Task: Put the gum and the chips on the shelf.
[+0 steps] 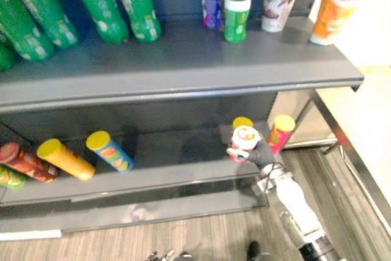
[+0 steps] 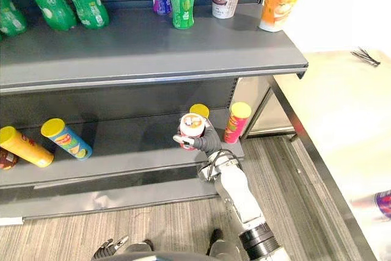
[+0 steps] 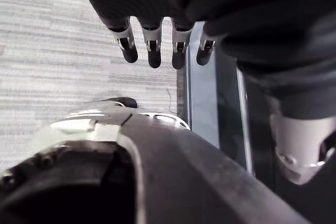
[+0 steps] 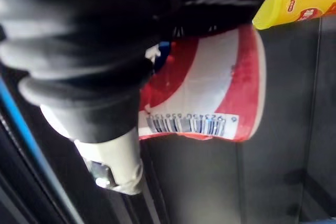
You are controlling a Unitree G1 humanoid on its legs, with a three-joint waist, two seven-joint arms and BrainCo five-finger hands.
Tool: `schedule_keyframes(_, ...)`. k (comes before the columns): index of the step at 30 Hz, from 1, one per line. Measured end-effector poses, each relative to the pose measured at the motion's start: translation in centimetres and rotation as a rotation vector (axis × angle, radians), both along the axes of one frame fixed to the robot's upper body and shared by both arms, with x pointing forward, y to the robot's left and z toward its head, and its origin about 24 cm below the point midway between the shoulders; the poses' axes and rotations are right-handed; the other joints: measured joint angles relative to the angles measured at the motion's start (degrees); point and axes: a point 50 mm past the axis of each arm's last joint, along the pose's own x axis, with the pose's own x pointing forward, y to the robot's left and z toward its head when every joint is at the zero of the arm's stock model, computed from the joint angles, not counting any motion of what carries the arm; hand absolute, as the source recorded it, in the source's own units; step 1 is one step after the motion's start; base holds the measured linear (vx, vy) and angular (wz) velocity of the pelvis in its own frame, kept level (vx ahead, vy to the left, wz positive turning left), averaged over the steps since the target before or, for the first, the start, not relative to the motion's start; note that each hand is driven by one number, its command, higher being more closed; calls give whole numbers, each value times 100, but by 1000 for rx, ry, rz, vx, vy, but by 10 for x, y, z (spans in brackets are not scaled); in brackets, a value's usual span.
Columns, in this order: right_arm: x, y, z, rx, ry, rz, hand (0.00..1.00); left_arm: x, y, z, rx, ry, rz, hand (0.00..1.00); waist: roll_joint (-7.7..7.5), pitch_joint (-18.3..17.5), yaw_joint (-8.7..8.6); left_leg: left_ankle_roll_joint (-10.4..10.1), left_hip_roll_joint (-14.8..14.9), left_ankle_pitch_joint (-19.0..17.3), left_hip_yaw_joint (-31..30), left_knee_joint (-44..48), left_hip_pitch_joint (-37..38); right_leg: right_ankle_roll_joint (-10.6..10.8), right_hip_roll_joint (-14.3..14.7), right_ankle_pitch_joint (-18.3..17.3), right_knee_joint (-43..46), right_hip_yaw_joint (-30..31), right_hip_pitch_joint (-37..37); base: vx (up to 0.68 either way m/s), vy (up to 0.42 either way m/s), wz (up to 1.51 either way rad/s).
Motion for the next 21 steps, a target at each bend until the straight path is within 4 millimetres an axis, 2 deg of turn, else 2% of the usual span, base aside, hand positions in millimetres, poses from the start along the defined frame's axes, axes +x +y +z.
schedule_keyframes(5, -1, 2, -1, -5, 2, 27, 100, 0, -2, 0, -5, -1, 3, 0, 72, -32, 0, -25, 1, 137, 12, -191, 90, -47, 67, 72, -299, -75, 184, 74, -34, 7)
schedule_keyframes(11, -4, 17, -1, -14, 4, 104, 100, 5, -3, 0, -1, -9, -6, 0, 86, -69, 43, -6, -112, 159, 28, -291, 120, -10, 86, 472, -1025, -77, 490, 5, 3, 0)
schedule_keyframes(17, 0, 47, 18, 28, -41, 254, 100, 3, -4, -1, 0, 13, -6, 0, 86, -83, 128, 26, -178, 344, -27, -579, 225, -21, 110, 618, -1215, -149, 604, -44, -3, 7)
schedule_keyframes(21, -1, 71, 32, 34, -77, 374, 100, 3, -2, -1, 16, 15, 3, 0, 27, -124, 248, 49, -198, 364, -145, -559, 132, -13, 85, 627, -1217, -194, 592, -54, 7, 8)
